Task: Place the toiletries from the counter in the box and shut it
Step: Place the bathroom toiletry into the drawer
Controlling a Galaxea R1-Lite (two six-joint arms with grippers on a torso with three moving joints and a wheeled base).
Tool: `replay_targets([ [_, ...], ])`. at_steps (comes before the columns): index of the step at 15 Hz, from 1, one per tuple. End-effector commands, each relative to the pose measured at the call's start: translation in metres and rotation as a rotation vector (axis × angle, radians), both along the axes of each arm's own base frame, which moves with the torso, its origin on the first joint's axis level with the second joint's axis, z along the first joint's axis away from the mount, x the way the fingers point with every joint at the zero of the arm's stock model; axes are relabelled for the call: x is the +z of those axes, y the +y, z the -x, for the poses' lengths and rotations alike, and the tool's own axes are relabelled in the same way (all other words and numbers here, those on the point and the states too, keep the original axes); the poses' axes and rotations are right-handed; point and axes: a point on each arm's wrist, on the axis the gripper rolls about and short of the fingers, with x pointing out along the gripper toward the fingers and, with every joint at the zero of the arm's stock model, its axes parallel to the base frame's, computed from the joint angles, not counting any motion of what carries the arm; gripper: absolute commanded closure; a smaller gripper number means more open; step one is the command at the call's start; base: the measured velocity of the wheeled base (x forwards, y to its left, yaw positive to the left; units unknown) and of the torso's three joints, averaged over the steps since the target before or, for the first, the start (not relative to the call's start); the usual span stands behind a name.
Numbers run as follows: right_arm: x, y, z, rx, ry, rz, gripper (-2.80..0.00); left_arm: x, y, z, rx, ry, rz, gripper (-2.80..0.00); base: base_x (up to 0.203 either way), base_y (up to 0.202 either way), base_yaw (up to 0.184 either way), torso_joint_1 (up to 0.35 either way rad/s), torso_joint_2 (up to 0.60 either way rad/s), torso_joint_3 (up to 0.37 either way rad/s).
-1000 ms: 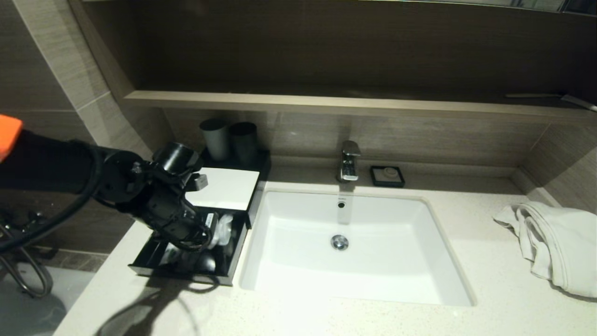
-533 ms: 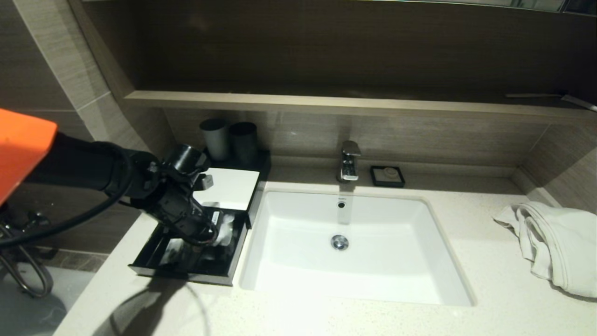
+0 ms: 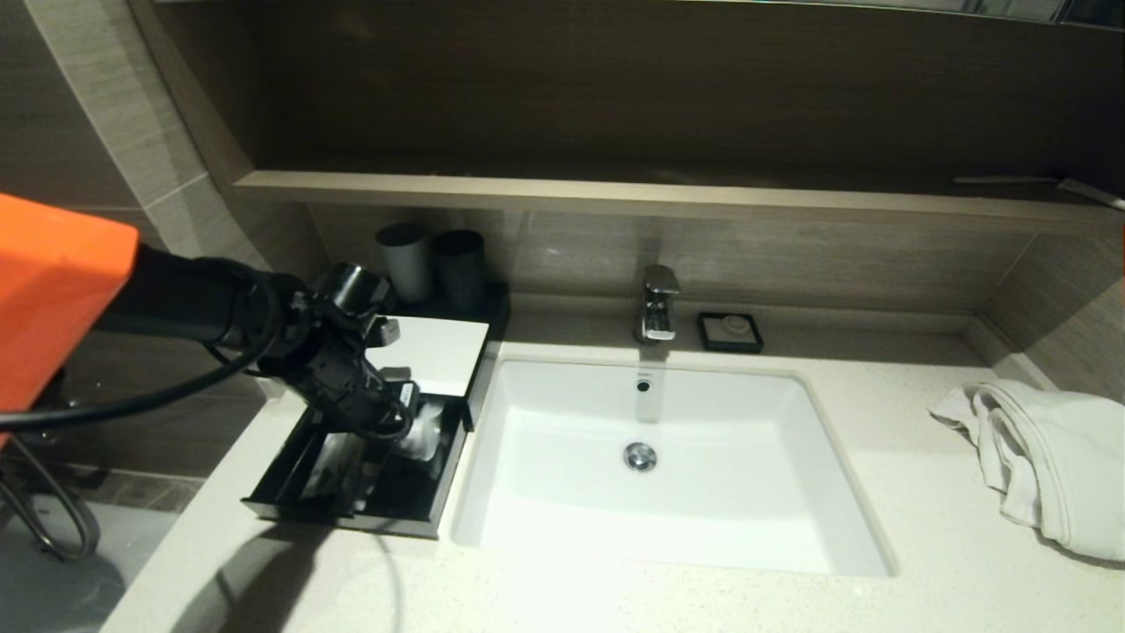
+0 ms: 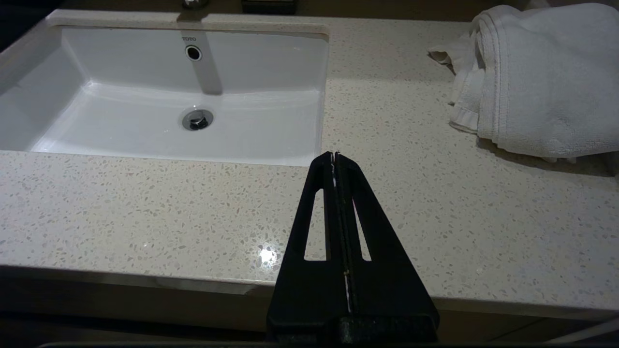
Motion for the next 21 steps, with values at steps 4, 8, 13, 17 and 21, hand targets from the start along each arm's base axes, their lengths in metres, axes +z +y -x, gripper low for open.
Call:
replay_targets([
  [4,0.000,0.000,0.000,-0.001,0.000,0.000,0.00,-0.003,-0.001,-0.009,0.002,-0.005,0.002,0.00,0.000,0.000,0.000,0.000,0.00,0.000],
  [8,0.000,0.000,0.000,0.000,0.000,0.000,0.00,0.001,-0.003,-0.015,0.002,-0.030,0.007,0.00,0.000,0.000,0.000,0.000,0.00,0.000],
  [13,0.000,0.000,0.000,0.000,0.000,0.000,0.00,0.001,-0.005,-0.022,0.002,-0.042,0.010,0.00,0.000,0.000,0.000,0.000,0.00,0.000],
  [17,0.000,0.000,0.000,0.000,0.000,0.000,0.00,-0.001,-0.005,-0.023,-0.003,-0.039,0.003,0.00,0.000,0.000,0.000,0.000,0.00,0.000],
  [21,0.000,0.000,0.000,0.000,0.000,0.000,0.00,0.004,-0.004,-0.021,-0.006,-0.051,0.001,-2.80,0.000,0.000,0.000,0.000,0.00,0.000],
])
